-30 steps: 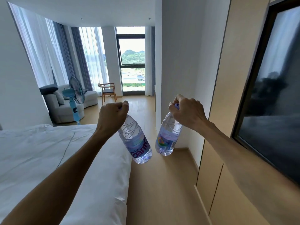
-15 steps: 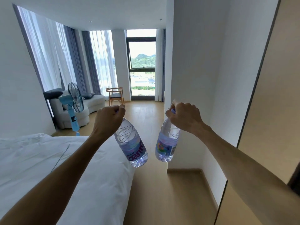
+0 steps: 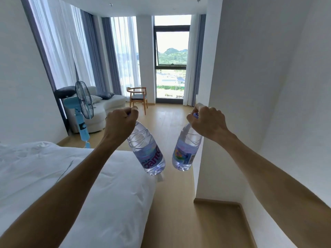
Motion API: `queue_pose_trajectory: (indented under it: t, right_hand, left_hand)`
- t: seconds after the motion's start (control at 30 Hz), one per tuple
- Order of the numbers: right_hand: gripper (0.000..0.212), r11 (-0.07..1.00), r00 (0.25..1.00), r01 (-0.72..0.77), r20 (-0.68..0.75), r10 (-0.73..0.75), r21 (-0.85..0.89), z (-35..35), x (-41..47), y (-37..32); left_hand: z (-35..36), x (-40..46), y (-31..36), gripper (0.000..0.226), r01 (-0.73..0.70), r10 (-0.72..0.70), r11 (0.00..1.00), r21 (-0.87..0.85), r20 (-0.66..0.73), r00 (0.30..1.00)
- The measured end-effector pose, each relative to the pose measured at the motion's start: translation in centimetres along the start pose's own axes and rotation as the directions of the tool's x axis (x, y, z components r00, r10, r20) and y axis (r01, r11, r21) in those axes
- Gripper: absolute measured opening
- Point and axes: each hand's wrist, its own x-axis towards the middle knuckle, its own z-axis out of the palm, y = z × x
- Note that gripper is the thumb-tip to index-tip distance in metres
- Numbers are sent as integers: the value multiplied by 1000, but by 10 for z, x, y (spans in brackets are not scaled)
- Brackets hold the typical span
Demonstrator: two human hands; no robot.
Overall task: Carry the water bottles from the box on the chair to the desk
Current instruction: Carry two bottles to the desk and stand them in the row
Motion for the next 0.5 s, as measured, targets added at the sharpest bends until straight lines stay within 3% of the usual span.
queue_pose_trajectory:
  t: [0.23,0.5]
  right_hand:
    - [22,1000,999,-17,34,17,-2,100,126,29]
    - [23,993,994,-106,-12,107,53,190,255,67]
  left_hand:
    - [90,99,-95,55,-57,60,995,-81,35,998]
    - [179,223,-177,56,-24,27,998,-52,44,999]
